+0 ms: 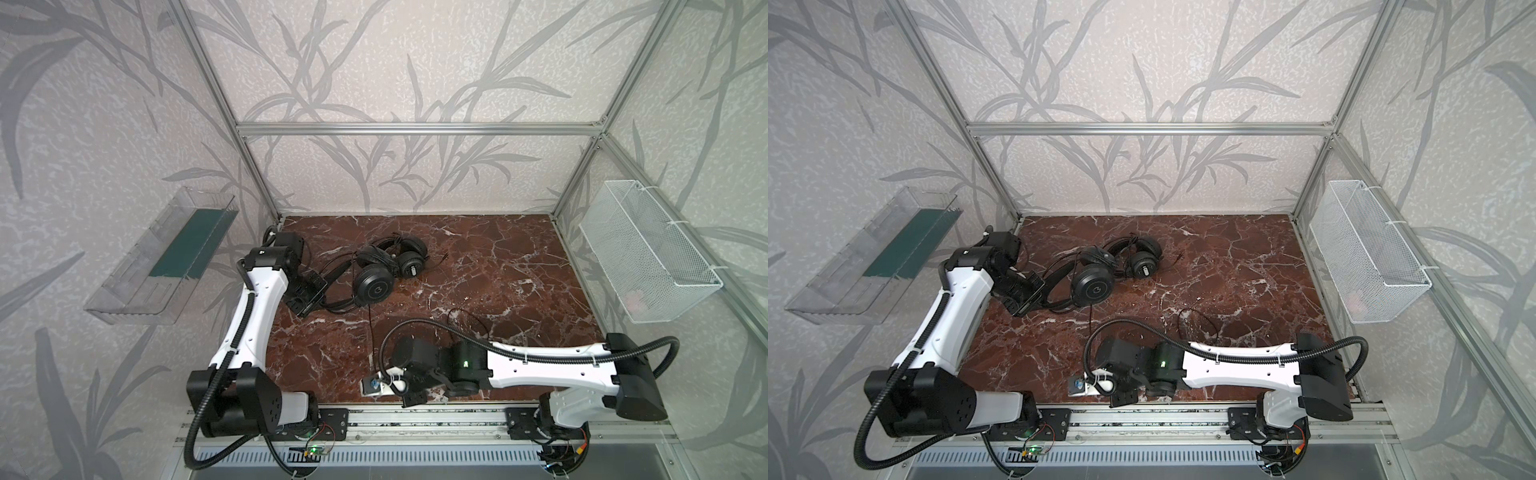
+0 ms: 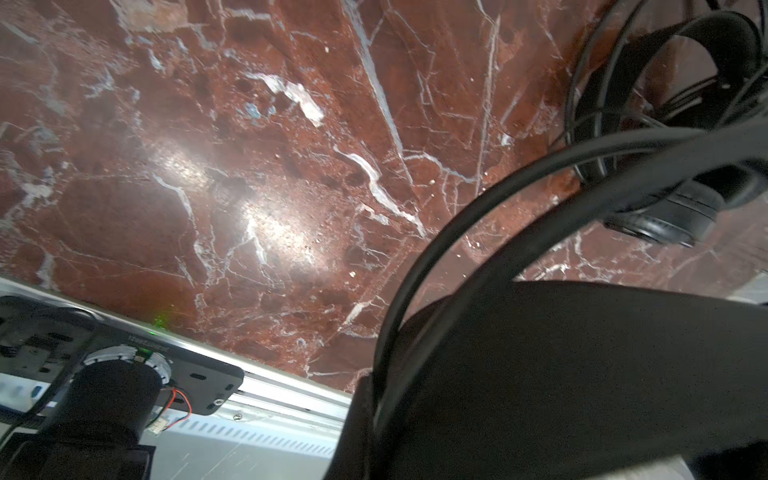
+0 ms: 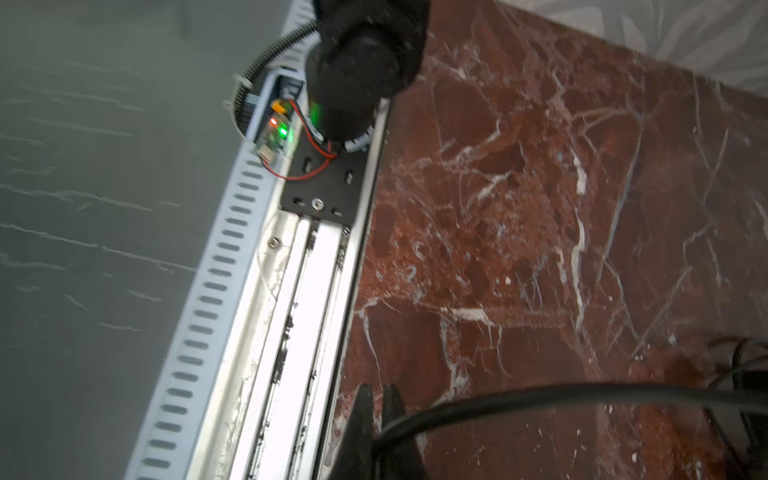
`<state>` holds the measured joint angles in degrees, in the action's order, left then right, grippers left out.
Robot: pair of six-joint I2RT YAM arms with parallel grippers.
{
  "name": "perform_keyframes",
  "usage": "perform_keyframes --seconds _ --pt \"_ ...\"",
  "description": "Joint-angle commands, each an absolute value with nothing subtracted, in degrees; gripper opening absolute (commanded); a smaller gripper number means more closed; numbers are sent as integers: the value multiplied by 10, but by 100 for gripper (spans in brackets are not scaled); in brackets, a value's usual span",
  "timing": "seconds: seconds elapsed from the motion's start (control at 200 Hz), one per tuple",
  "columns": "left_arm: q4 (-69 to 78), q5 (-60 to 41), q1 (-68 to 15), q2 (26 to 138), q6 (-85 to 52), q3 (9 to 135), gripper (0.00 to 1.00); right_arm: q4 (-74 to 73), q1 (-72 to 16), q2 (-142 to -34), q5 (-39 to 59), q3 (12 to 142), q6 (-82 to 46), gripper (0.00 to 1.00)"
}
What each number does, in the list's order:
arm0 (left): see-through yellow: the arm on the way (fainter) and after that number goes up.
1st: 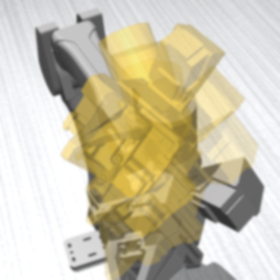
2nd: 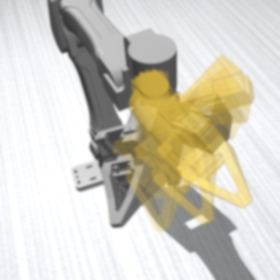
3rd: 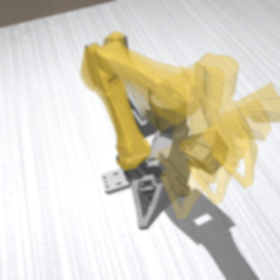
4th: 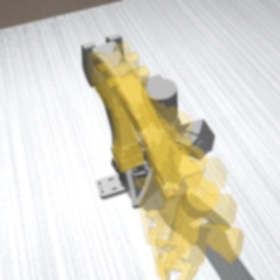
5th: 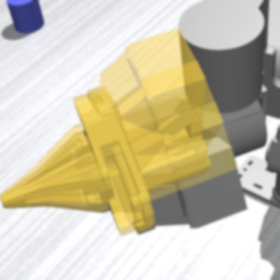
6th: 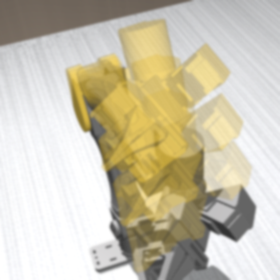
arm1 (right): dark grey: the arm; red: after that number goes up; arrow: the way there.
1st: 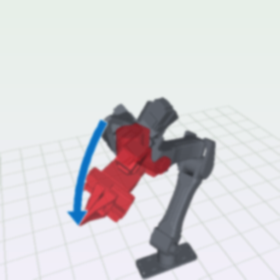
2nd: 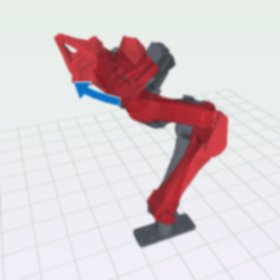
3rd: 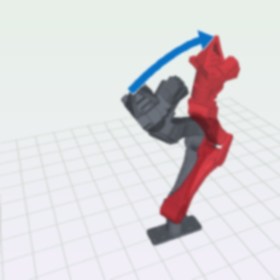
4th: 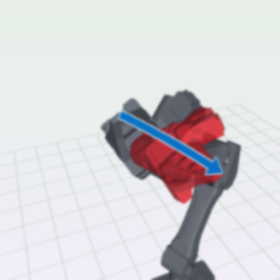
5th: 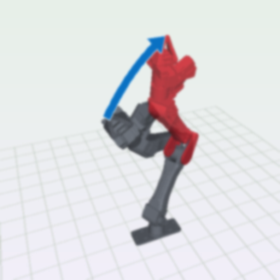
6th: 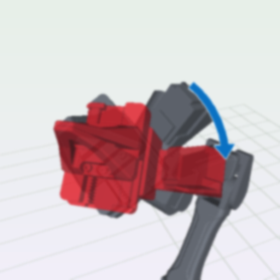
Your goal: Wrap the headphones
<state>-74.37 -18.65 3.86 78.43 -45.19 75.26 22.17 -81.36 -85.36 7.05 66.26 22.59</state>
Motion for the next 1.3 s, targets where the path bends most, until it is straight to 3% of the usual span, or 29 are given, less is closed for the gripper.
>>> perform_keyframes --seconds 0.0,0.34,0.555,0.79,1.295 --pt "-736 -157 35 794 -443 757 0 251 -822 -822 85 712 244 0" --pt "-725 4 -53 796 -433 718 0 447 -814 -874 41 885 304 0" --pt "-700 -2 -55 811 -420 682 0 565 -813 -918 12 981 324 0" --pt "-670 1 -66 791 -385 649 0 595 -810 -899 -72 1030 355 0" --pt "-629 36 -89 721 -361 592 0 642 -777 -888 -116 1071 360 0"
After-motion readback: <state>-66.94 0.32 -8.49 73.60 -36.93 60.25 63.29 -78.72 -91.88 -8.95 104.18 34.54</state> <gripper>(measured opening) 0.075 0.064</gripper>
